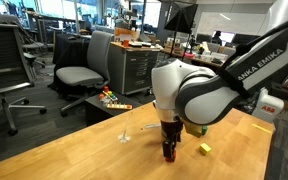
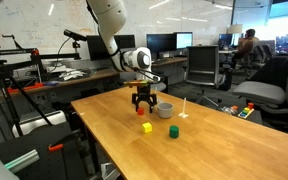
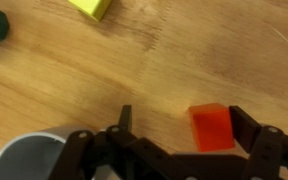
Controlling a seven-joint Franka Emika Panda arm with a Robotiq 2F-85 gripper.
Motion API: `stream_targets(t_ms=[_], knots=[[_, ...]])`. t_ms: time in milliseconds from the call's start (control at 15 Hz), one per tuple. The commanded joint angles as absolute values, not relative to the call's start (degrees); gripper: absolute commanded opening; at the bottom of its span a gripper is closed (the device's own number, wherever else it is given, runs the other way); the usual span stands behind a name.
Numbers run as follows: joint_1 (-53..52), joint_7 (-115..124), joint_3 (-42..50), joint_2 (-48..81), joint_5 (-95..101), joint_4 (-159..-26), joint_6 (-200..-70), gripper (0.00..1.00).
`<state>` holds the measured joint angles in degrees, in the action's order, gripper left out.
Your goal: Put the blocks in the cup
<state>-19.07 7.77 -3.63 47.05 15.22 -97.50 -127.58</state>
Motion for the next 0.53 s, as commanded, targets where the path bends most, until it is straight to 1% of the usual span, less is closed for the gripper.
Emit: stream_targets(t_ms=[0,67,200,467], knots=[[-20.35,8.71,-2.73,48.36,16.43,-95.08,-127.24,0.68],[-20.42,8.96,-2.66,48.37,16.42,-95.00,-127.25,0.58],[-20.48,9.29,-2.57,48.22,16.37,-95.01,-127.32,0.42],[-20.30,10.02,-2.44,47.78,16.00,-94.91,-127.36,0.13]])
